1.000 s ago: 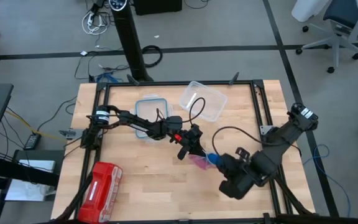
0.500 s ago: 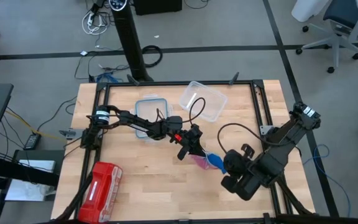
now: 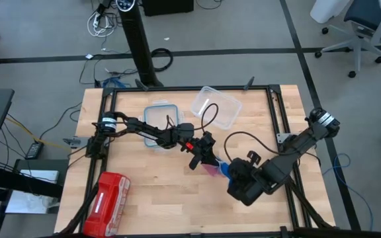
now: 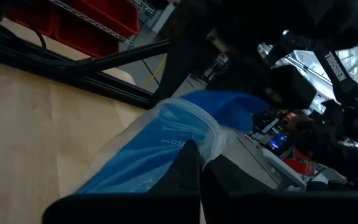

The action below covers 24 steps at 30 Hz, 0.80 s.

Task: Roll bandage
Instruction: Put the blue bandage into the transparent zip bag

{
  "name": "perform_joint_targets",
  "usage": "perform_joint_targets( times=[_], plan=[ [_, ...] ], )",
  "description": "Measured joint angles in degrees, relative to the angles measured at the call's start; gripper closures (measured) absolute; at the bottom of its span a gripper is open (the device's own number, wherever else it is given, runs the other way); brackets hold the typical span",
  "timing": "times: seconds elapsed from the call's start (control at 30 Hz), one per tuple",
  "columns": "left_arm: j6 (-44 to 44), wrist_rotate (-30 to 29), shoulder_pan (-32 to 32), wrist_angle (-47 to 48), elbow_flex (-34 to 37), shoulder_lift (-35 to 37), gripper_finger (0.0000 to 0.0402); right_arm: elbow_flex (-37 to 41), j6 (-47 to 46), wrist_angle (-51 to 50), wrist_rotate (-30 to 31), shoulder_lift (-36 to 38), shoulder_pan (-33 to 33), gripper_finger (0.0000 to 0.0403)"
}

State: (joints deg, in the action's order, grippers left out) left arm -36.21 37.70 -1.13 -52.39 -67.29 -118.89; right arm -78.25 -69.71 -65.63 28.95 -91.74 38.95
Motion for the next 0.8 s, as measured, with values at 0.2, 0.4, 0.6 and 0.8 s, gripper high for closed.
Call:
perform_joint_targets(
  times=[0.2, 0.4, 0.6, 0.8],
  plan=[
    [-0.01, -0.4, -0.14, 0.3, 0.0, -0.04, 0.0401, 2.55, 5.34, 4.74, -0.1, 0.0, -3.98, 0.0271],
    [-0.02, 0.17, 0.0, -0.2, 0.0, -0.04, 0.0401, 1.24, 1.09, 2.95, -1.49, 1.6, -1.8, 0.028],
    [-0.04, 0.75, 0.0, -0.13, 0.0, -0.04, 0.0401, 1.24, -7.11, -1.03, -1.64, 2.73, 2.55, 0.0288],
    [-0.07, 0.59, 0.0, -0.15, 0.0, -0.04, 0.0401, 1.34, -12.28, -0.94, -0.71, 2.59, 5.97, 0.0287]
  ],
)
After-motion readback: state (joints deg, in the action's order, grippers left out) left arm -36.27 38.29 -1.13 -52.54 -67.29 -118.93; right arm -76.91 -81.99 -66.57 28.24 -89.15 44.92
